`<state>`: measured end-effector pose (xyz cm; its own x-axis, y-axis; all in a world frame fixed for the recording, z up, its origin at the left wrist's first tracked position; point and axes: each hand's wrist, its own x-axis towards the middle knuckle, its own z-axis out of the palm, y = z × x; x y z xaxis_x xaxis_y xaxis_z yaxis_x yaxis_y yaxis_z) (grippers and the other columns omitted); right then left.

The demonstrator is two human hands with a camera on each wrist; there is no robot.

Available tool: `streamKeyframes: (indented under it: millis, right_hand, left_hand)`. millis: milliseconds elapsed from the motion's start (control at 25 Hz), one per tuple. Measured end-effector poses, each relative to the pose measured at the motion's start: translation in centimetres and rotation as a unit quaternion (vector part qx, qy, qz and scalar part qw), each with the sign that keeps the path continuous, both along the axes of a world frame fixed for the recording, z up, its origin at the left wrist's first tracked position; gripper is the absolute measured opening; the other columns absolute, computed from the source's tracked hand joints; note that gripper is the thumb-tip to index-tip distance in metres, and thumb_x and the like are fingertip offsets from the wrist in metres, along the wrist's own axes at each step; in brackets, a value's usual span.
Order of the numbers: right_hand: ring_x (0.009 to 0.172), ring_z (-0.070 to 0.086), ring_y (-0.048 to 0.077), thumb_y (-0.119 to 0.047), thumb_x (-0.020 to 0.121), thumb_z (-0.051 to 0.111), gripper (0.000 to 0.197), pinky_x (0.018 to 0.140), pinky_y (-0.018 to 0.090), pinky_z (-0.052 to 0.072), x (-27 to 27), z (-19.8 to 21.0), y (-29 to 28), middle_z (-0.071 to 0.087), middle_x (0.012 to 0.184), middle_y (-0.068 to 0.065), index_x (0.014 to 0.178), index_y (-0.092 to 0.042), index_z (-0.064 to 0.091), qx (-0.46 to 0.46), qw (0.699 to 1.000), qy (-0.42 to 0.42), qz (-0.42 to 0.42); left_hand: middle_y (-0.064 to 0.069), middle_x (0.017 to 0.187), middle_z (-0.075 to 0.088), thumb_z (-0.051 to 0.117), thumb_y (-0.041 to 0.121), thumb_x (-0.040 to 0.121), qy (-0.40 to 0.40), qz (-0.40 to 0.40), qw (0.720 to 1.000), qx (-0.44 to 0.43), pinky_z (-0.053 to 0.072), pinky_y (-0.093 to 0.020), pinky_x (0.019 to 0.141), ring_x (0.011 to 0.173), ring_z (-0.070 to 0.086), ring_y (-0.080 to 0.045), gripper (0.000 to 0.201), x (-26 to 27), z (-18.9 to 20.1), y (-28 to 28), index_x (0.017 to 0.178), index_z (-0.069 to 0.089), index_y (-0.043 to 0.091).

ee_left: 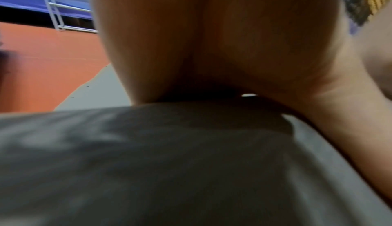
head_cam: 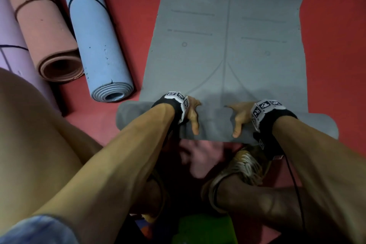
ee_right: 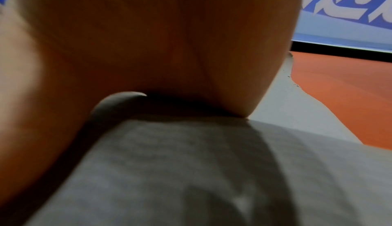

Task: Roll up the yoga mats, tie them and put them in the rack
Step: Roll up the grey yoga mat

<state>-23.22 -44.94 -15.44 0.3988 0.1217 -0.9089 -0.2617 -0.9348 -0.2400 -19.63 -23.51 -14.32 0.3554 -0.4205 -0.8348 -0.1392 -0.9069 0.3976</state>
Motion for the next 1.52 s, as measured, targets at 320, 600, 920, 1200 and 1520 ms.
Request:
streamKeyframes:
  millis: [320,600,920,1200,1520]
  right_hand:
    - [0.131,0.050,0.030,-0.049,0.045,0.093,0.127,0.104,0.041,0.040,-2.9,2.2,1.4,0.052,0.142,0.005,0.152,-0.032,0.026,-0.106,0.982,-0.121,0.103]
    - [0.119,0.061,0.032,-0.035,0.018,0.093,0.146,0.093,0.047,0.055,0.3,3.4,1.9,0.055,0.143,0.007,0.152,-0.029,0.035,-0.057,0.997,-0.004,0.057]
    - [0.123,0.055,0.033,-0.023,0.032,0.095,0.140,0.094,0.049,0.054,-0.5,2.9,1.6,0.048,0.148,0.008,0.155,-0.027,0.029,-0.029,1.000,-0.001,-0.004]
    - [0.133,0.048,0.031,-0.052,0.052,0.091,0.126,0.105,0.047,0.044,-2.9,2.8,1.9,0.046,0.148,0.006,0.154,-0.031,0.020,-0.109,0.981,-0.121,0.106]
    - [0.101,0.070,0.031,-0.023,0.026,0.098,0.128,0.082,0.047,0.059,0.4,3.1,1.9,0.056,0.142,0.011,0.144,-0.021,0.048,-0.025,0.999,0.023,0.009]
  left_hand:
    - [-0.011,0.135,0.059,0.102,0.030,0.024,0.134,0.048,0.989,0.031,0.053,-0.059,0.088,0.114,0.062,-0.038,0.120,2.3,-2.4,0.1,0.134,0.055,0.023]
    - [-0.002,0.130,0.060,0.093,0.031,0.060,-0.025,0.015,0.999,-0.020,0.045,-0.031,0.102,0.121,0.057,-0.022,0.090,-1.1,0.7,0.7,0.138,0.049,0.019]
    - [0.003,0.125,0.064,0.095,0.047,0.038,-0.089,-0.071,0.993,0.016,0.050,-0.034,0.099,0.118,0.060,-0.020,0.116,-0.9,0.1,0.3,0.141,0.044,0.033]
    - [0.009,0.101,0.073,0.095,0.040,0.021,0.038,-0.017,0.999,0.019,0.058,-0.042,0.088,0.099,0.069,-0.019,0.104,1.4,0.8,0.3,0.120,0.064,0.033]
    - [-0.003,0.136,0.054,0.095,0.043,0.049,-0.080,-0.051,0.995,0.013,0.044,-0.038,0.105,0.124,0.054,-0.025,0.116,-1.5,-0.1,0.5,0.147,0.034,0.026]
